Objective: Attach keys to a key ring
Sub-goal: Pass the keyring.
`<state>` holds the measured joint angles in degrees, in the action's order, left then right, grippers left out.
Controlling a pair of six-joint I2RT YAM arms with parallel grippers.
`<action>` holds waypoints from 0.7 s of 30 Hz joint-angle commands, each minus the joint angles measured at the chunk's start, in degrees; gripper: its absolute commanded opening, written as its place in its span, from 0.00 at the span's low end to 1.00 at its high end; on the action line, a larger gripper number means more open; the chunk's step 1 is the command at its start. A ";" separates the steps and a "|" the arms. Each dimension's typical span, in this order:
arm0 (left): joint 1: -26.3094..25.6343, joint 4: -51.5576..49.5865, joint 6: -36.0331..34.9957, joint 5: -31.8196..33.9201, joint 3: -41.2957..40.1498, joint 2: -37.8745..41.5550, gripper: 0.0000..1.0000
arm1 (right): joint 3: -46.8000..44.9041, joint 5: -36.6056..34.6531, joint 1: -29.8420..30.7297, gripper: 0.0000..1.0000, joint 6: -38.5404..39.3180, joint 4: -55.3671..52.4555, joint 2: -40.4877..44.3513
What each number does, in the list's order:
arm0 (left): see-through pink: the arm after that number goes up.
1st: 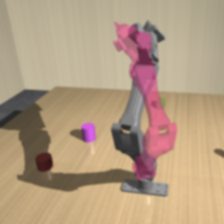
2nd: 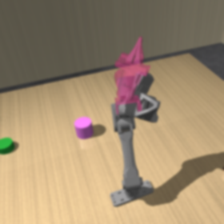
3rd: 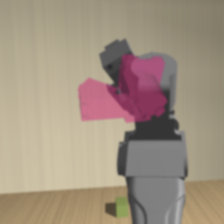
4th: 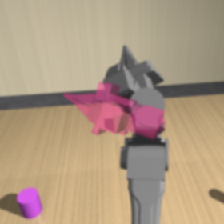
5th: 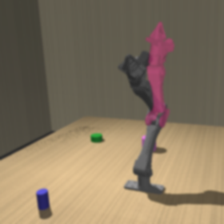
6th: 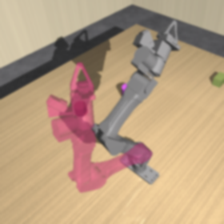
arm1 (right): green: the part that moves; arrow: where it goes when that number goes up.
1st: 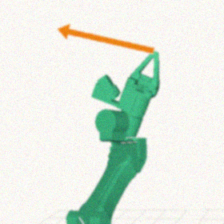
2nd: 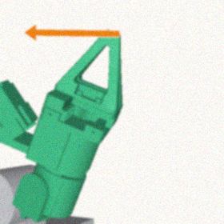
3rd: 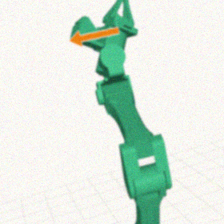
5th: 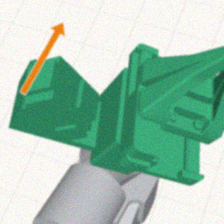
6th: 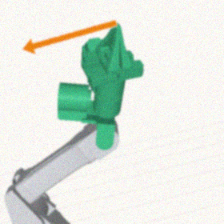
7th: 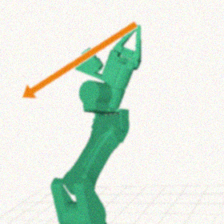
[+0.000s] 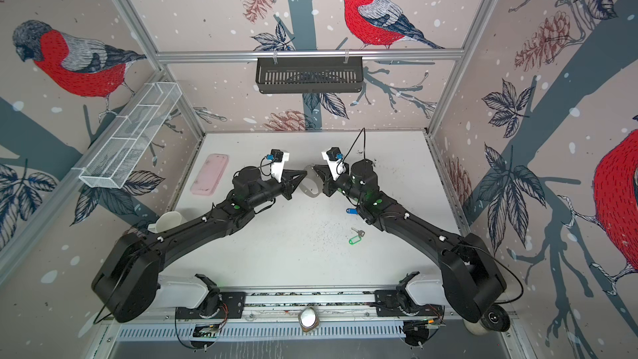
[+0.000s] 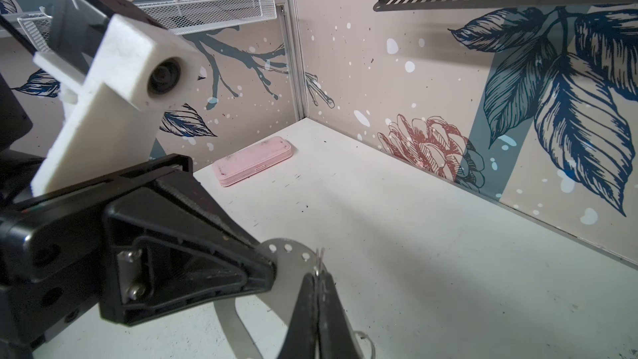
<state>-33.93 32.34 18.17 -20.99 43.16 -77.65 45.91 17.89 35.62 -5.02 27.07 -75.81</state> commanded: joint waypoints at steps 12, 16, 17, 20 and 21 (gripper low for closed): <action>-0.31 7.35 -0.87 -2.73 -1.99 1.95 0.00 | 0.68 -1.28 -0.02 0.00 -1.38 1.40 -0.08; -0.65 7.54 -1.19 -3.04 -1.96 2.10 0.00 | 1.17 -0.94 0.00 0.00 -1.57 1.28 -0.47; -0.68 7.60 -1.19 -3.03 -1.94 2.15 0.00 | 1.24 -0.68 0.05 0.00 -1.58 1.15 -0.61; -0.87 7.40 -1.33 -2.58 -1.78 2.22 0.00 | 2.11 0.04 0.13 0.00 -1.60 0.14 -1.21; -0.87 7.29 -1.47 -2.24 -1.80 2.31 0.00 | 2.54 0.12 0.24 0.00 -1.59 -0.40 -1.41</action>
<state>-34.30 34.39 17.67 -20.80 41.19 -75.88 47.42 17.93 35.64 -6.07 26.94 -76.71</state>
